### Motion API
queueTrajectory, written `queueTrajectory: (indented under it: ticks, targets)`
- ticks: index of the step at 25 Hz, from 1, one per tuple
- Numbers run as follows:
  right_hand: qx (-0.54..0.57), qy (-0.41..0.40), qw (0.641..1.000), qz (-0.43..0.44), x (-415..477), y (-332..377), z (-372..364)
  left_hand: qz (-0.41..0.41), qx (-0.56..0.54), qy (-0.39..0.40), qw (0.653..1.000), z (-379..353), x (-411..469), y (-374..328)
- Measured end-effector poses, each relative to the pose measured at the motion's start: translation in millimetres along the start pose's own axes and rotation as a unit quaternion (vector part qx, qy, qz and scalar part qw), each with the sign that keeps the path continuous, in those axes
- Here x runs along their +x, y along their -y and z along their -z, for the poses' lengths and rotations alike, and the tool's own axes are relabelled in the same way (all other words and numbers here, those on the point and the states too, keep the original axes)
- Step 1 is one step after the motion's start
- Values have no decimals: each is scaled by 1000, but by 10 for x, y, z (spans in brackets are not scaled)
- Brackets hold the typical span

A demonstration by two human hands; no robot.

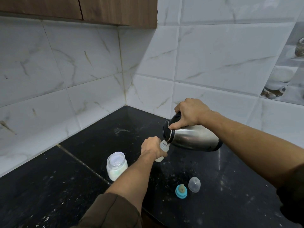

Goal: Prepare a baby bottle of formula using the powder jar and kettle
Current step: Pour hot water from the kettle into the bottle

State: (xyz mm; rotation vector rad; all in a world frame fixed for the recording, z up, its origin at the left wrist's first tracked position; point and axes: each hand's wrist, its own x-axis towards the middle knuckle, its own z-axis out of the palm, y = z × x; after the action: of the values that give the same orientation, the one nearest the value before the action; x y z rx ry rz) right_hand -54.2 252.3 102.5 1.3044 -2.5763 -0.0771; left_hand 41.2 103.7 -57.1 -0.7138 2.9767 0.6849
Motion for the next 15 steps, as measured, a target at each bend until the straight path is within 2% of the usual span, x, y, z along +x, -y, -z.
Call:
queueTrajectory:
  ticks: [15]
  targets:
    - [15, -18, 1000, -6, -10, -36, 28, 8, -27, -17, 999, 6, -25, -2]
